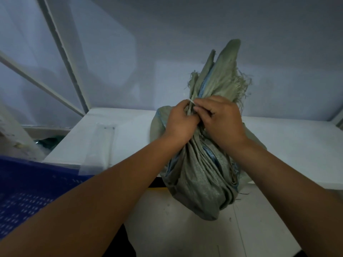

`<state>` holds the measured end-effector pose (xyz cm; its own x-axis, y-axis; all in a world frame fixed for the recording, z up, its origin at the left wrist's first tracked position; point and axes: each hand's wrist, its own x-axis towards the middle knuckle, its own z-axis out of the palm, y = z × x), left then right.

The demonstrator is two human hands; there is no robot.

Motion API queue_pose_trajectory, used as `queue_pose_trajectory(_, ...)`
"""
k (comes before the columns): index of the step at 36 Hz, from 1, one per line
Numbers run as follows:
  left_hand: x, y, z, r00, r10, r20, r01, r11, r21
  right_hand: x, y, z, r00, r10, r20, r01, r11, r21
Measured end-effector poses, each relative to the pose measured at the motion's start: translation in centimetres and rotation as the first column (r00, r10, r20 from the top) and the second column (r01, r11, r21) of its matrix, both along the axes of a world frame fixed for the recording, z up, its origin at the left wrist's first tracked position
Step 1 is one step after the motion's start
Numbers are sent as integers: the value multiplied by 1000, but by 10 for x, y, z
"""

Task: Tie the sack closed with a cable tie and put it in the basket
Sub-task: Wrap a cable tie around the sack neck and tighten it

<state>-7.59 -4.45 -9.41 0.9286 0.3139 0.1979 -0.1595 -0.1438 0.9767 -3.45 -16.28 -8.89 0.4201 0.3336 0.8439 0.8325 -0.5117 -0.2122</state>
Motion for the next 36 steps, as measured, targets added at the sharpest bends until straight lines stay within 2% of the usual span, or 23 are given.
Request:
queue_pose_trajectory(8,-1,-3,-1,996,-30,81,23,996,85,2,-2,2,994,-19,-106,24,999,40)
queue_pose_trajectory(14,-2,-4,-2,994,-27,110,13,992,125,-2,-5,8,982,-3,-187,6,1000,12)
queue_pose_trajectory(19,-1,-4,-5,988,-13,151,-3,994,105,-1,-4,9,991,-1,-135,3,1000,16)
queue_pose_trajectory(26,1,-5,-9,979,-11,204,-18,990,139,-3,-4,12,990,3,-143,-3,1000,-1)
queue_pose_trajectory(30,4,-4,-12,980,-2,197,-36,981,189,-4,-5,11,986,-1,-168,1,1000,-1)
queue_pose_trajectory(36,5,-3,-13,981,-4,193,-31,984,174,-7,-4,12,986,8,-166,-5,1000,17)
